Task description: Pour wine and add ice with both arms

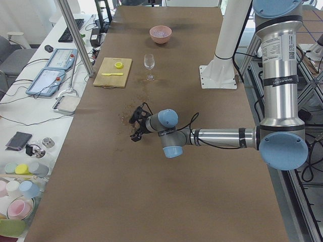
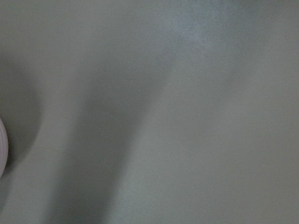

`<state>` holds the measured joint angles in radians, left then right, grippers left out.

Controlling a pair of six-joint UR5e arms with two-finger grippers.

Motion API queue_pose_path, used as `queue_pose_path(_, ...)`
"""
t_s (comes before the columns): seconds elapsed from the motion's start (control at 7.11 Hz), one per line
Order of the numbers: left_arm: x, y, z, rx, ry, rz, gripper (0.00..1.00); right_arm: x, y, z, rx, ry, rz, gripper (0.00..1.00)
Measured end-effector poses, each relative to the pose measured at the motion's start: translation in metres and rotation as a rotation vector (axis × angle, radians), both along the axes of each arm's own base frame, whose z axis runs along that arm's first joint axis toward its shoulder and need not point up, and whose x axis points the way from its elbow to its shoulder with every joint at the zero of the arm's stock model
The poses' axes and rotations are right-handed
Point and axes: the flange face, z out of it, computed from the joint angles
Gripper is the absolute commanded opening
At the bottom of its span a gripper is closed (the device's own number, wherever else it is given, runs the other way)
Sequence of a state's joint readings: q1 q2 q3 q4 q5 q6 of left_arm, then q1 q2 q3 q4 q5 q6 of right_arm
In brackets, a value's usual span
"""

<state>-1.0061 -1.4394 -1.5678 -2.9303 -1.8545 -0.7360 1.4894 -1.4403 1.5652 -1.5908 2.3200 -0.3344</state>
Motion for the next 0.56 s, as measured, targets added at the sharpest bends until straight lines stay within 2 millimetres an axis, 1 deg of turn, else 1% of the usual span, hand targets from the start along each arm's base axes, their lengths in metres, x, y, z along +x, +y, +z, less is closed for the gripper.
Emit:
queue_pose_path(0.14,0.016,0.008,0.003,0.000,0.006,-0.021,0.97,-0.002,-0.002,-0.001,0.002,0.001,-0.004,1.00)
queue_pose_path(0.42,0.029,0.018,0.006,0.018,0.006,-0.052,0.97,-0.007,-0.004,-0.004,0.007,-0.001,-0.012,1.00)
queue_pose_path(0.56,0.047,0.024,0.006,0.033,0.000,-0.075,0.97,-0.010,-0.004,-0.004,0.007,-0.001,-0.018,1.00)
